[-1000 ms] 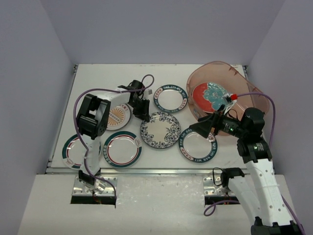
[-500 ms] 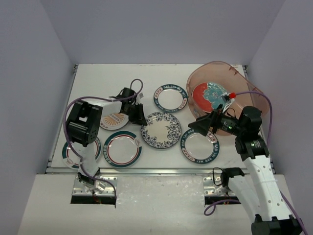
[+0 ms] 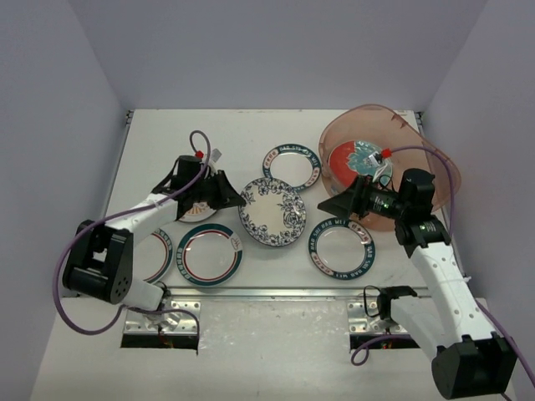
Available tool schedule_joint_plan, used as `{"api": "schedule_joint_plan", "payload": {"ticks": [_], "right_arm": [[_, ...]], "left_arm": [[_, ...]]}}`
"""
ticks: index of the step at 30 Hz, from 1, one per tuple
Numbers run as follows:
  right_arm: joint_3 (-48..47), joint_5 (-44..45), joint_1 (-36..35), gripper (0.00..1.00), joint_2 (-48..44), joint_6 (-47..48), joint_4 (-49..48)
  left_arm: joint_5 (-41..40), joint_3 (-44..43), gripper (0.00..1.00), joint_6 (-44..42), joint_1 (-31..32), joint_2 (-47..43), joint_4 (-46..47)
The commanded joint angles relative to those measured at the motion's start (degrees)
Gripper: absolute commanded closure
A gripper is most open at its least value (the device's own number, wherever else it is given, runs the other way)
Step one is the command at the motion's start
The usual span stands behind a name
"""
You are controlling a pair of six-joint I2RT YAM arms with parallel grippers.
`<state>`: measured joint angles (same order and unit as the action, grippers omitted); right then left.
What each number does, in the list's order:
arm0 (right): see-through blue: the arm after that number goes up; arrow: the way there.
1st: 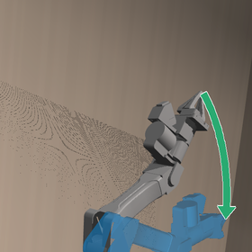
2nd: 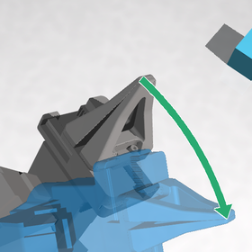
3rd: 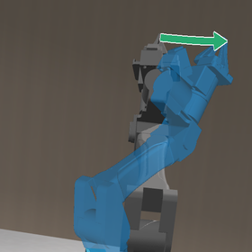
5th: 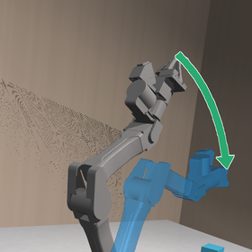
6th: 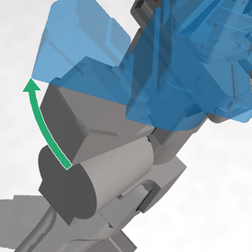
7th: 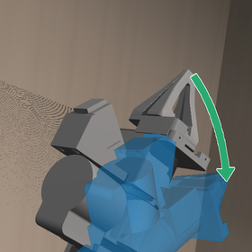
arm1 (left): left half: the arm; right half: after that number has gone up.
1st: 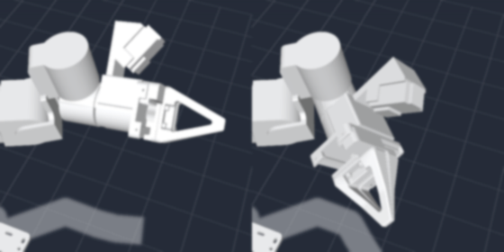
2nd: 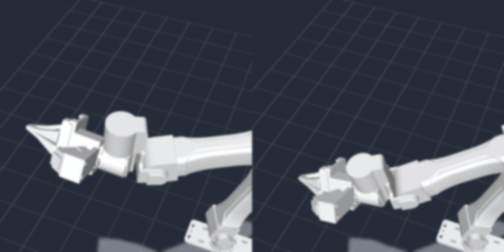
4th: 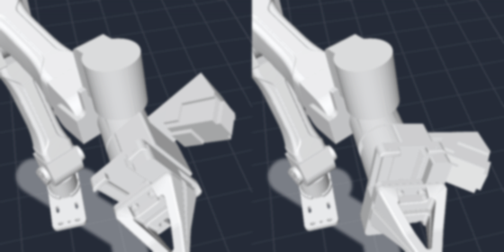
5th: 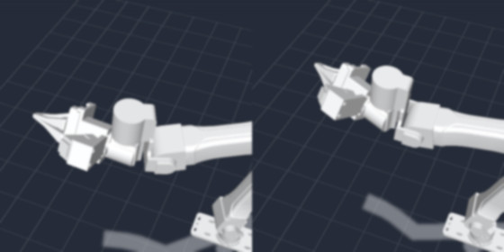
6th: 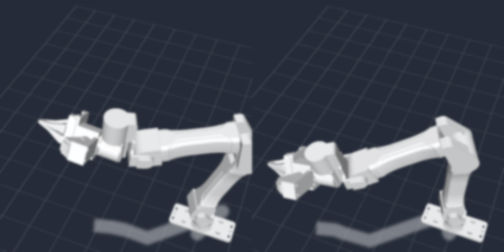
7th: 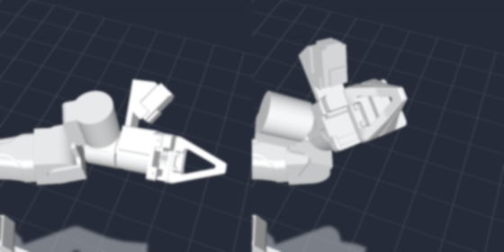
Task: Place the plates into the plastic bin on the countertop
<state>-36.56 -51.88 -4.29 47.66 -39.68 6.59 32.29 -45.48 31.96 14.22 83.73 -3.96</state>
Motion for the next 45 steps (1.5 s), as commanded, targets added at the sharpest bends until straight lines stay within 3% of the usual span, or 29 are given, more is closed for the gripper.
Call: {"api": "schedule_joint_plan", "payload": {"ticks": [1, 9, 12, 15, 20, 22, 25, 27, 29, 32, 33, 35, 36, 37, 40, 43, 45], "right_arm": [[-5.7, 4.9, 0.0, 0.01, 3.7, 4.0, 3.9], [-10.1, 9.8, 0.0, 0.01, 12.2, 6.0, 8.1], [-11.0, 6.7, 0.0, 0.01, 14.0, 6.2, 8.4], [-9.3, -1.7, -0.1, 0.09, 14.5, 2.3, 3.3], [-7.4, -4.6, -0.5, 0.15, 14.7, 0.2, -0.5], [-5.2, -8.3, -1.6, 0.29, 14.6, -5.9, -7.4], [-4.2, -9.9, -2.5, 0.76, 14.3, -8.8, -12.9], [-3.5, -10.5, -2.5, 0.94, 13.7, -11.3, -16.0], [-3.0, -11.3, -2.5, 1.00, 13.4, -13.7, -18.5], [-3.8, -9.3, -1.9, 1.00, 13.1, -15.3, -17.7], [-4.2, -7.9, -1.2, 1.00, 13.0, -15.0, -16.5], [-5.4, -4.9, 1.5, 1.00, 13.2, -16.3, -13.4], [-6.2, -2.6, 4.1, 1.00, 13.2, -17.1, -11.8], [-6.7, -0.3, 6.9, 1.00, 13.2, -18.1, -10.5], [-5.9, 7.7, 16.1, 1.00, 11.6, -25.8, -8.7], [-4.7, 20.8, 19.9, 1.00, 9.8, -31.3, -7.7], [-5.9, 29.5, 20.7, 1.00, 9.7, -33.1, -5.5]], "left_arm": [[8.6, 0.4, 1.00, 5.3, -0.7, -9.3, 9.4], [15.2, 4.1, 1.00, 11.9, -0.8, -22.2, 15.0], [16.1, 3.9, 1.00, 14.7, -0.8, -25.8, 16.6], [17.4, 3.7, 1.00, 17.7, -0.8, -27.5, 20.1], [19.4, 4.1, 1.00, 23.3, -0.6, -27.8, 25.6], [19.1, 3.8, 1.00, 23.9, -0.3, -27.6, 26.5], [18.9, 3.3, 1.00, 24.5, -0.1, -26.5, 27.3], [18.3, 2.8, 1.00, 24.5, 0.0, -25.8, 27.2], [18.0, 2.3, 1.00, 24.1, 0.0, -25.4, 26.8], [16.5, -1.1, 1.00, 22.0, 0.0, -23.7, 23.1], [15.5, -2.5, 0.92, 20.7, -0.1, -23.5, 21.1], [7.9, -7.9, 0.18, 14.1, -1.0, -22.6, 8.0], [3.9, -12.0, 0.00, 11.5, -1.5, -22.3, 1.3], [-0.6, -15.8, 0.00, 8.6, -2.0, -22.5, -4.3], [-25.2, -21.7, 0.00, 4.7, -2.6, -25.7, -18.6], [-33.3, -18.8, 0.00, 3.0, -2.6, -31.1, -19.6], [-33.1, -16.3, 0.00, 1.3, -2.6, -34.3, -19.3]]}}
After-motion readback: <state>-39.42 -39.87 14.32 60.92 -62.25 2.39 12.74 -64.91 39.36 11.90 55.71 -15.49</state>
